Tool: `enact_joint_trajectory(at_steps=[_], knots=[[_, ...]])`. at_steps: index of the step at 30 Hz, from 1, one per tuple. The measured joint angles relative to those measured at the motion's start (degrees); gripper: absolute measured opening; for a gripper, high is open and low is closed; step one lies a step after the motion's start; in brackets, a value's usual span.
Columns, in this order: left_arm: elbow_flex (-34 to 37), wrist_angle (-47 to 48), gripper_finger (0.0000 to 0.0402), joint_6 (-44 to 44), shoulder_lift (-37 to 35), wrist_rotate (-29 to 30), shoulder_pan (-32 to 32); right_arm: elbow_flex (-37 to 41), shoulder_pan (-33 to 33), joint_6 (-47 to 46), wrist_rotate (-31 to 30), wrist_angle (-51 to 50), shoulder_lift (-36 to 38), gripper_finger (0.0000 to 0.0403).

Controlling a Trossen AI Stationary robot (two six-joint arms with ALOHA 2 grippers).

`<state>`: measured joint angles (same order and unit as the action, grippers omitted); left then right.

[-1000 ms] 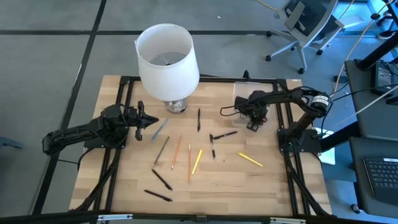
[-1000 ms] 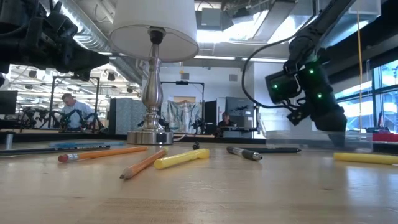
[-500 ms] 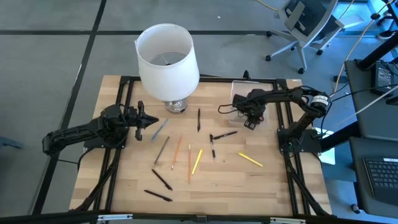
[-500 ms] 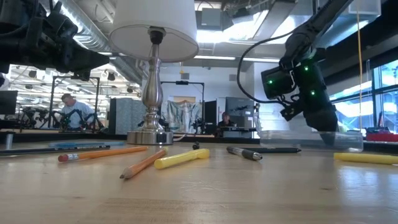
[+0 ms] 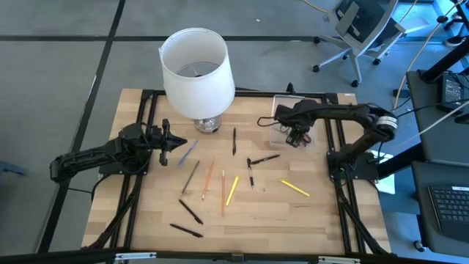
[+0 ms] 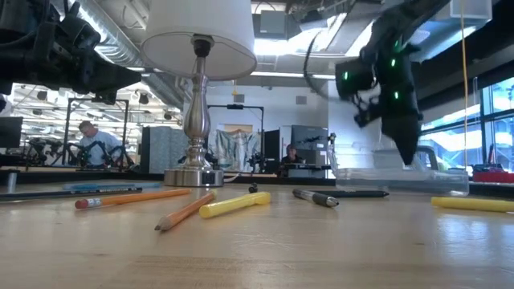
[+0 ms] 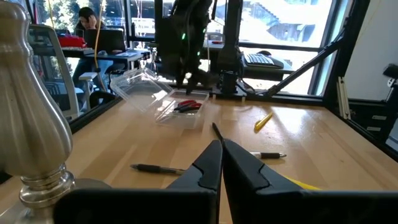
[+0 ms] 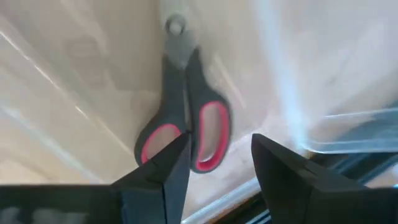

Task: Pick & place school supplies into a supply box
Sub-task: Put the yellow pen into the transparent supply box

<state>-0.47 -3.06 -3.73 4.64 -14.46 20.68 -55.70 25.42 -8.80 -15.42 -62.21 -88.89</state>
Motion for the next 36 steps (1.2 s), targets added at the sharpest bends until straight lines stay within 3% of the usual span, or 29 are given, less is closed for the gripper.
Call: enact_joint_trajectory(at_steps=[8, 13, 22, 27, 36], knots=[[0.00, -0.01, 0.0006, 0.00, 0.00, 0.00, -0.01, -1.16, -11.13, -2.97, 2.25, 1.79, 13.10, 0.0174], [-0.02, -0.01, 0.0008, 0.00, 0.00, -0.02, 0.01, -0.10, -22.44, -5.31, 6.10, 5.17, 15.40, 0.0174], [-0.01, -0.01, 0.0008, 0.00, 0.00, -0.04, 0.00, 0.00, -38.20, -25.20, 6.09, 5.26, 8.09, 0.0174], [-0.01, -0.01, 0.0006, 0.00, 0.00, -0.06, -0.01, 0.04, -42.20, -31.65, 6.20, 5.24, 2.02, 0.0174], [-0.02, -0.01, 0.0006, 0.00, 0.00, -0.07, 0.01, 0.04, -45.66, -34.42, 10.05, 9.51, -5.77, 0.0174]])
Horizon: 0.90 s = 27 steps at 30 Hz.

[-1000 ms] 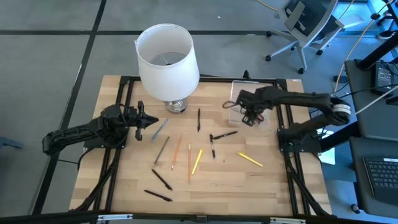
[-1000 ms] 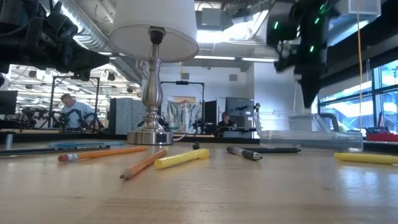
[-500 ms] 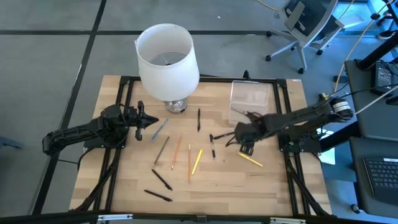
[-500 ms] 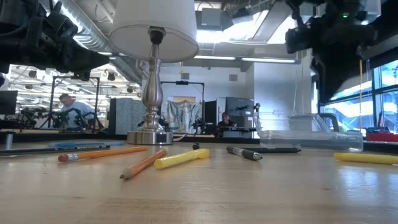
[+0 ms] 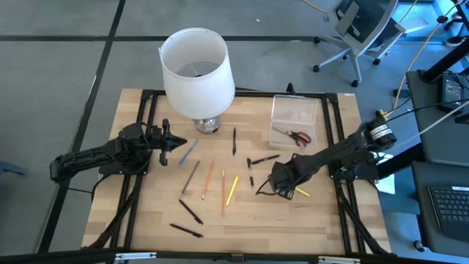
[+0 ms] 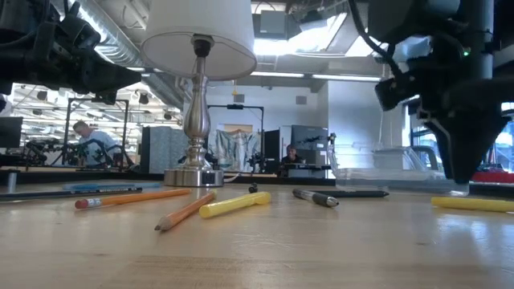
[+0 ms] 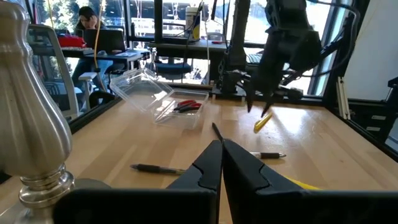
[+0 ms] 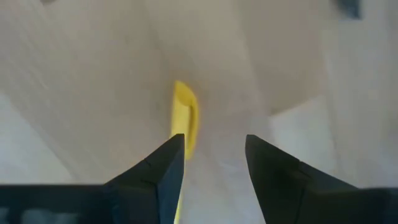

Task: Pick & place school supplies into a supply box
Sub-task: Put the yellow pen into the transparent supply box

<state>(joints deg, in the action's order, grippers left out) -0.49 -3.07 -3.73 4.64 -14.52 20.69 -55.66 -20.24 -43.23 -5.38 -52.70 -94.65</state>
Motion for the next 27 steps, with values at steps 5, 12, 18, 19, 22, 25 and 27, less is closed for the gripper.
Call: enact_joint_trajectory(at_steps=[5, 12, 18, 19, 22, 25, 27], knots=[[0.00, 0.00, 0.0008, 0.00, 0.00, -0.02, 0.00, 0.00, -0.18, 0.33, 0.99, 3.85, -2.65, 0.0174], [0.01, -0.01, 0.0006, 0.00, 0.00, -0.03, -0.01, 3.60, -0.10, 2.95, 4.01, 11.45, -3.91, 0.0174], [0.02, 0.00, 0.0008, 0.00, 0.02, 0.00, 0.00, 5.90, -0.34, 2.90, 3.21, 13.28, -3.49, 0.0174], [0.02, -0.01, 0.0007, 0.00, 0.02, 0.00, -0.01, 5.90, -0.63, 2.74, 2.74, 13.30, -3.53, 0.0174], [0.01, 0.00, 0.0006, 0.00, 0.02, 0.01, 0.00, 5.25, -0.71, 1.93, 2.59, 12.88, -3.76, 0.0174], [0.02, 0.00, 0.0008, 0.00, 0.02, 0.02, -0.02, 4.64, -0.71, 4.49, 1.80, 12.78, -3.88, 0.0174], [0.02, 0.00, 0.0008, 0.00, 0.02, 0.02, -0.02, 4.60, -0.77, 6.03, 0.18, 12.76, -3.91, 0.0174]])
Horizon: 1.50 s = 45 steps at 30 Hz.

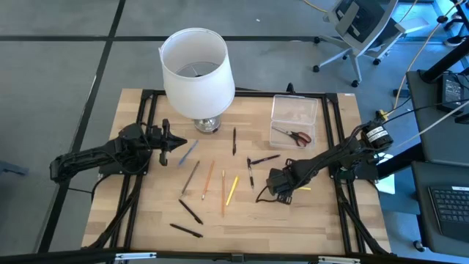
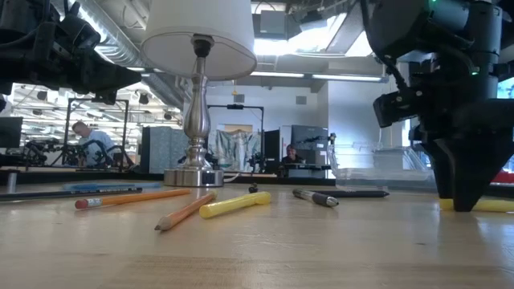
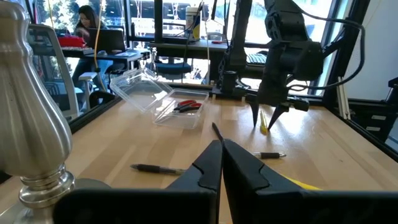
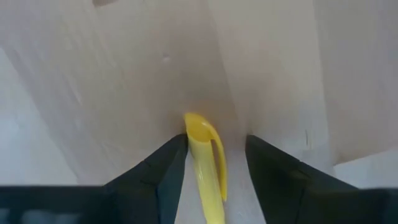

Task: Pick & place school supplies into a supply box
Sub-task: Put the yellow pen into the transparent supply box

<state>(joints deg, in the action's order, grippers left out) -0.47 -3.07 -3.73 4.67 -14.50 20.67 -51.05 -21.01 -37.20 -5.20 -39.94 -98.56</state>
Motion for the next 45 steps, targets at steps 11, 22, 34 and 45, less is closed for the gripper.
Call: enact_joint_trajectory(at_steps=[11, 22, 34, 45], knots=[[-0.02, 0.00, 0.0008, 0.00, 0.00, 0.02, 0.02, -0.01, -0.03, 0.63, -2.08, 0.57, -0.09, 0.0135], [-0.02, 0.00, 0.0007, 0.00, 0.00, 0.04, 0.02, -0.04, 0.29, 4.55, -1.04, -0.15, 0.47, 0.0060], [-0.02, 0.00, 0.0006, 0.00, 0.00, 0.09, 0.02, 0.23, 7.55, 10.48, -8.05, -8.25, 13.97, 0.0062], [0.00, -0.02, 0.0006, 0.00, 0.00, 0.15, 0.00, -0.02, 23.17, 25.55, -20.98, -7.57, 24.43, 0.0054]])
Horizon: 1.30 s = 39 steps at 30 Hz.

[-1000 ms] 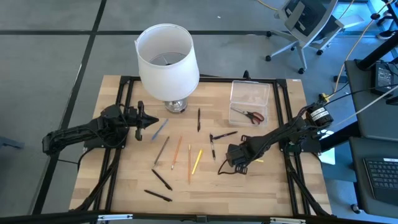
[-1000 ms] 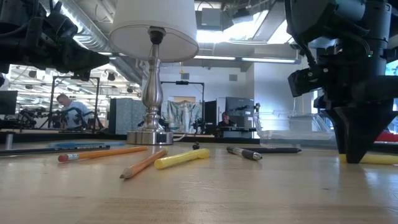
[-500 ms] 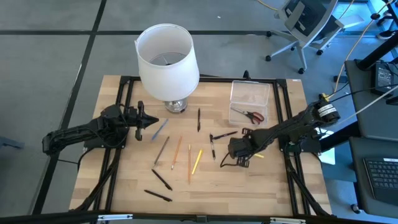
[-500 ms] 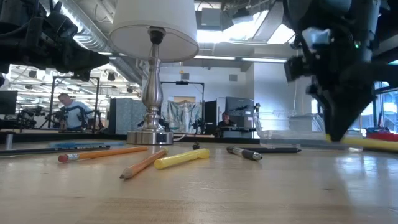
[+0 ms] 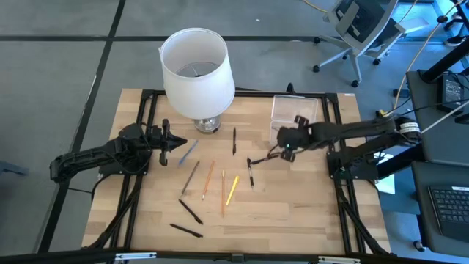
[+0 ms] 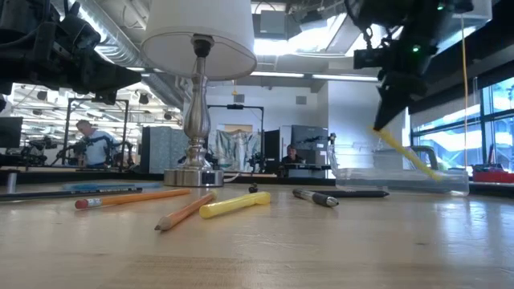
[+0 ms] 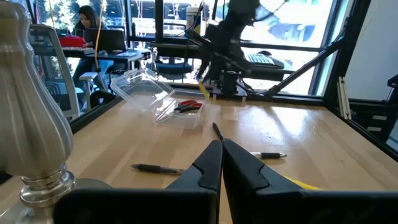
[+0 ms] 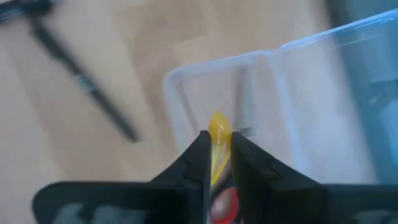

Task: Pick & place school supplies into a supply box
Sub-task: Put the yellow pen into the transparent supply box, then put the black pen into the transparent supply box

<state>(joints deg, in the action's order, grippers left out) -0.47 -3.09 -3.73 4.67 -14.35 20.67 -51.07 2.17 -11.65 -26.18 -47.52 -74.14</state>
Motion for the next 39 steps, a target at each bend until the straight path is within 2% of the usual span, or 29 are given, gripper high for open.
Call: enact_joint_trajectory(at_steps=[9, 16, 24, 33, 39], knots=[[0.00, 0.00, 0.0006, 0.47, 0.00, 0.01, 0.01, -3.01, 10.56, 9.79, 1.52, 4.27, 0.49, 0.0006], [0.00, 0.00, 0.0008, 1.51, 0.00, 0.00, 0.00, -3.01, 15.09, 11.93, 10.57, 4.80, -0.99, 0.0028], [-0.02, 0.00, 0.0008, 1.51, 0.00, -0.02, 0.00, 0.40, 12.99, 12.01, 24.45, 13.93, -4.99, 0.0036], [0.00, 0.00, 0.0008, 1.51, 0.00, -0.05, 0.00, 0.81, 7.35, 21.20, 31.07, 20.79, -10.04, 0.0041], [-0.02, 0.00, 0.0006, 1.51, 0.00, -0.07, 0.02, 0.83, 3.70, 20.39, 32.01, 26.08, -14.45, 0.0100]])
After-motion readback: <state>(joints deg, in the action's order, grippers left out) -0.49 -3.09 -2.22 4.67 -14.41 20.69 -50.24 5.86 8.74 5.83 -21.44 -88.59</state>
